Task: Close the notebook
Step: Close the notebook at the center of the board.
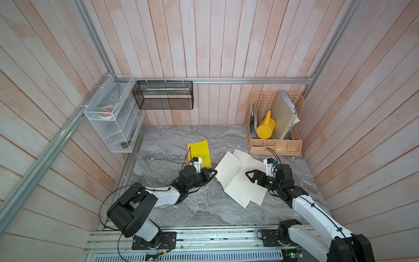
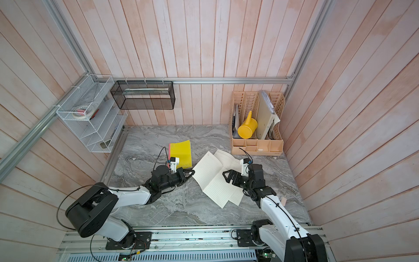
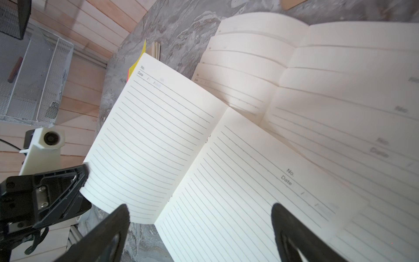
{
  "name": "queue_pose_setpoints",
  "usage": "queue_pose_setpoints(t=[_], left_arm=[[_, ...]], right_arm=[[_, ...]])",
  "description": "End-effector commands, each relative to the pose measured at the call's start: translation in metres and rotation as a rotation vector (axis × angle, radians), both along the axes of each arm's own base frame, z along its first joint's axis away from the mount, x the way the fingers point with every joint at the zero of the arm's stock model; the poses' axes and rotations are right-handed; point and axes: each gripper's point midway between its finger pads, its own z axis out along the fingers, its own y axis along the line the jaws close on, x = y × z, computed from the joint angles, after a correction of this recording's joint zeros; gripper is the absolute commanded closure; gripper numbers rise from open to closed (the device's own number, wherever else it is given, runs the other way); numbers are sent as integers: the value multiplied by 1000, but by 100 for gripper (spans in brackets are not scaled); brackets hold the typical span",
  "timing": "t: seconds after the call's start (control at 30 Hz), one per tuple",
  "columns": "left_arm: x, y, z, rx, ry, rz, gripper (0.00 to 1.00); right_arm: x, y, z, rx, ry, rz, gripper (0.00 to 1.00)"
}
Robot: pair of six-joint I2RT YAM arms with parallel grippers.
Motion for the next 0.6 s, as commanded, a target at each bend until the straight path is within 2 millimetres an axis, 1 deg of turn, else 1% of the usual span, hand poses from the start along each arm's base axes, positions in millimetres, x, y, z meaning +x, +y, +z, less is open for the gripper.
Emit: queue_pose_setpoints(t=[0.0,0.1,0.2,0.3,0.47,0.57], left_arm=[[-6,29,-24,162,1,68,100],[-14,47,-22,224,-8,104,100],[-20,65,-19,260,-11,137,100],[-26,78,-18,276,-10,161,100],[-38,88,-25,279,19,173,100],[-42,88,-29,269,31,165,100]], right_arm=[[-3,16,-4,37,14,10,2],[-12,31,-10,50,30,41,2],[-20,41,-15,73,45,66,2],[-26,50,-16,106,42,83,2],[-29,70,-16,116,51,135,2],[-26,85,-12,118,46,161,2]])
